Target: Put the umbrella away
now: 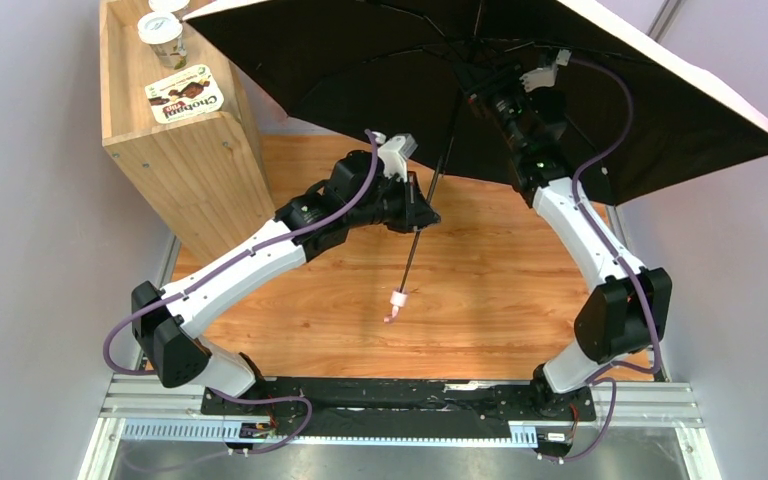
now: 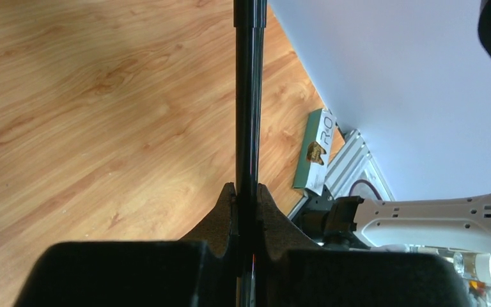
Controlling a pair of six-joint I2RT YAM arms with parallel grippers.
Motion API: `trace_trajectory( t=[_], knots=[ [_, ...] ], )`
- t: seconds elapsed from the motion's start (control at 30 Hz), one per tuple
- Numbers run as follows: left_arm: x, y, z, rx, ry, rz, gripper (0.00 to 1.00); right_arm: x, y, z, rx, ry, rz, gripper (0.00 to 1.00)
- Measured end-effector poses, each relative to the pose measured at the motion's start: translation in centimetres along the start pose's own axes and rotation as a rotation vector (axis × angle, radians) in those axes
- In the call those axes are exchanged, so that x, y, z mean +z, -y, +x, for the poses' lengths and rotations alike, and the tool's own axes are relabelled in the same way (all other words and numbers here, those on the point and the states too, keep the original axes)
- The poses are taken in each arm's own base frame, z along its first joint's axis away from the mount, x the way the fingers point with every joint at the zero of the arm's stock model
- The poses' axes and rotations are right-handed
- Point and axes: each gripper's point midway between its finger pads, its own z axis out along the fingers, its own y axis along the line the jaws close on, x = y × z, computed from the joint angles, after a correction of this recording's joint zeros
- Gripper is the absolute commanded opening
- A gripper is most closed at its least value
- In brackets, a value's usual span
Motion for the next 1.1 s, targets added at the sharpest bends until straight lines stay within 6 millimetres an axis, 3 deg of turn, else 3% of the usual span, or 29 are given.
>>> trace_trajectory(
  t=[0.1, 0.17, 0.3, 0.4, 0.47, 0.53, 0.63, 0.8, 0.9, 1.1],
  knots=[
    [-0.2, 0.0, 0.2, 0.002, -0.019, -0.004, 0.00, -0.9, -0.5, 0.5, -0.043, -0.036, -0.012, 0.00],
    [-0.7, 0.5, 1.0, 0.003, -0.070, 0.006, 0.00, -2.6, -0.7, 0.8, -0.072, -0.025, -0.018, 0.00],
    [-1.9, 2.1, 3.2, 0.017, -0.212, 0.054, 0.00, -6.5, -1.1, -0.1, -0.088, 0.077, -0.026, 0.00],
    [-2.2, 2.8, 3.9, 0.011, -0.256, 0.087, 0.00, -7.7, -1.2, -0.6, -0.086, 0.124, -0.020, 0.00],
    [-2.1, 3.0, 3.7, 0.006, -0.252, 0.097, 0.00, -7.6, -1.1, -0.9, -0.084, 0.130, -0.005, 0.02],
    [-1.8, 3.0, 3.3, -0.002, -0.229, 0.108, 0.00, -7.0, -1.0, -1.3, -0.079, 0.128, 0.018, 0.27],
    [-1.1, 2.9, 2.6, -0.013, -0.185, 0.124, 0.00, -6.2, -0.5, -2.0, -0.066, 0.121, 0.048, 0.34],
    [-0.1, 1.9, 1.1, -0.038, -0.109, 0.102, 0.00, -4.9, -0.3, -1.7, -0.021, 0.061, 0.061, 0.54],
    [0.0, 1.3, 0.5, -0.056, -0.083, 0.080, 0.00, -3.9, -0.7, -1.6, -0.003, 0.030, 0.048, 0.60],
    [0.0, 1.1, -0.1, -0.074, -0.058, 0.073, 0.00, -2.4, -1.4, -1.7, -0.003, -0.011, 0.017, 0.61]
  ],
)
